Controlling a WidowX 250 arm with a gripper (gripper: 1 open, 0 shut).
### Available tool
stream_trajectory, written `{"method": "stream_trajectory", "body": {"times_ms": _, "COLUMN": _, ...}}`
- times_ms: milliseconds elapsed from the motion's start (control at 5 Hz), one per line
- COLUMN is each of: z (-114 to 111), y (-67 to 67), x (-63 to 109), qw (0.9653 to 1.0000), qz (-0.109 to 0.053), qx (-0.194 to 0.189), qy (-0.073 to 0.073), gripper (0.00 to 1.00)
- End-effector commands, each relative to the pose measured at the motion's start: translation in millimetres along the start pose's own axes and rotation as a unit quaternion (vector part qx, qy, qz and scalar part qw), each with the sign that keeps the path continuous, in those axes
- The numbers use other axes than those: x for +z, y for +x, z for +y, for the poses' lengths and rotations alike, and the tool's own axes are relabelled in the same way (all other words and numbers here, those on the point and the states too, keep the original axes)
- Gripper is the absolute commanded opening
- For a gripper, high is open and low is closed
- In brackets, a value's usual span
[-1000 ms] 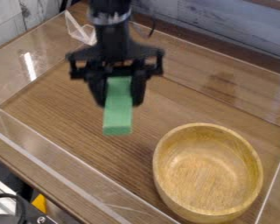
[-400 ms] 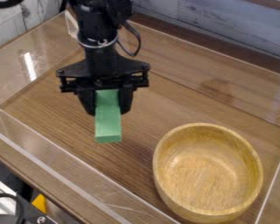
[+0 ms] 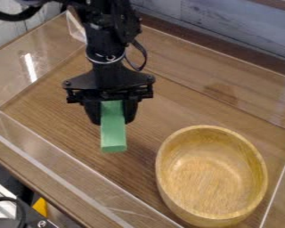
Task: Remove the green block from inside the brown bowl and put it on the table
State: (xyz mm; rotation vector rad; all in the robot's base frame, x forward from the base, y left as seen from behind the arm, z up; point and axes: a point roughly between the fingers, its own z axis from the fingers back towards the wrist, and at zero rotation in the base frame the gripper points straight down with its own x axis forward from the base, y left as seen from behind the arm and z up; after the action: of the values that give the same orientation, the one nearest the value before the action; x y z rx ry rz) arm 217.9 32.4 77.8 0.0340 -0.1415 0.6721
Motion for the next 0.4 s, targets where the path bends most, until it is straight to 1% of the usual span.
{"method": "stream_trajectory", "body": {"times_ms": 0, "z": -2, "y": 18.0, "x": 8.3, "qw": 0.9995, "qz": -0.022, "qx": -0.017, "qy": -0.01, "gripper": 0.0}}
{"method": "stream_trajectory", "body": {"times_ms": 200, "z": 2, "y": 23.7, "x": -1.8, "qw": 0.9992, "qz": -0.025, "qx": -0.031, "qy": -0.011, "gripper": 0.0}}
